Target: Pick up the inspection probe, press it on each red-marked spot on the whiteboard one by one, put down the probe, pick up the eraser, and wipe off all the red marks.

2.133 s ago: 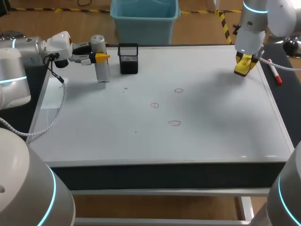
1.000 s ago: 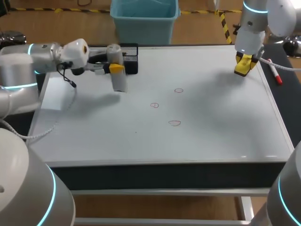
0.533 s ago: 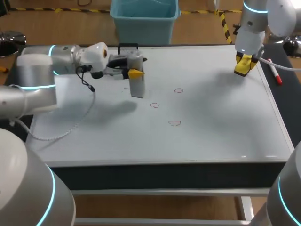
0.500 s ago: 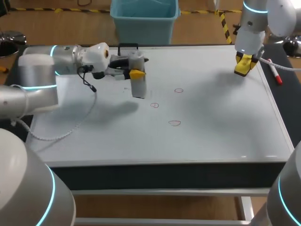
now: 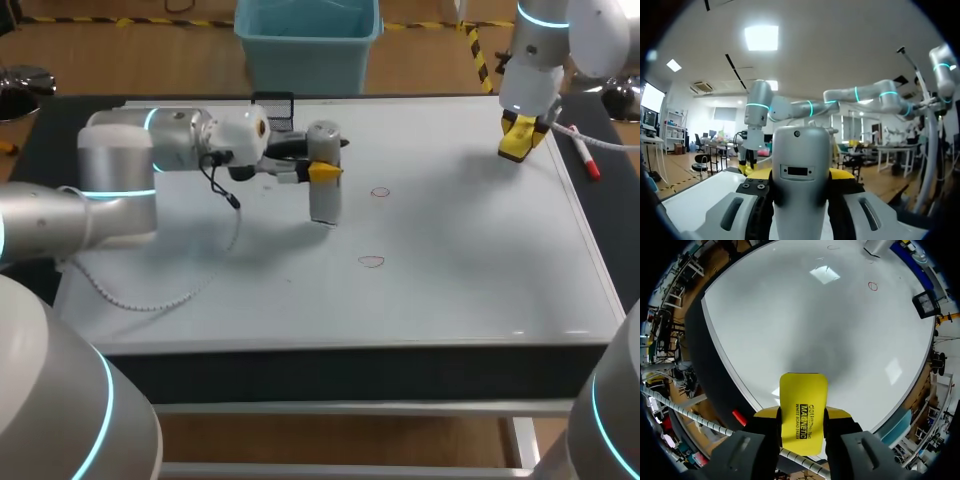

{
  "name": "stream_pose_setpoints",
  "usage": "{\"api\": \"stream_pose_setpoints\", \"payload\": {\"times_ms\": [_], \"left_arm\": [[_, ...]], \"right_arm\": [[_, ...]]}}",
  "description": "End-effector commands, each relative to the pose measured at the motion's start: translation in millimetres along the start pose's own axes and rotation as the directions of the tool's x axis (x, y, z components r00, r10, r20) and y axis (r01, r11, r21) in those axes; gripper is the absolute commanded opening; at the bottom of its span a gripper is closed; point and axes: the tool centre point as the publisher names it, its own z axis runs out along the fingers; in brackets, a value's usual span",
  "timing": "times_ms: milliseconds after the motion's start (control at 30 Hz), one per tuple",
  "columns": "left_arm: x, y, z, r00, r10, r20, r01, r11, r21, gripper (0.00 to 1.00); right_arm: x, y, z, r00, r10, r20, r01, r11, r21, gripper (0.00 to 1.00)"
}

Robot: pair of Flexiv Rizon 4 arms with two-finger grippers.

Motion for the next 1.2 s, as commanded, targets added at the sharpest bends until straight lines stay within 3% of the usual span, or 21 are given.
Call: {"api": "stream_pose_setpoints", "payload": {"times_ms": [33,1200], "left_arm": [[-0.7,3.9,5.9,1.000,0.004,0.008,-0.004,1.000,-0.009,0.00],[6.0,26.8,7.1,0.999,0.025,-0.024,-0.026,1.000,-0.016,0.00]], "right_arm": [[-0.6,-1.5,-1.2,1.000,-0.002,-0.005,0.002,1.000,-0.001,0.00],[-0.6,-1.5,-1.2,1.000,-0.002,-0.005,0.002,1.000,-0.001,0.00]]}}
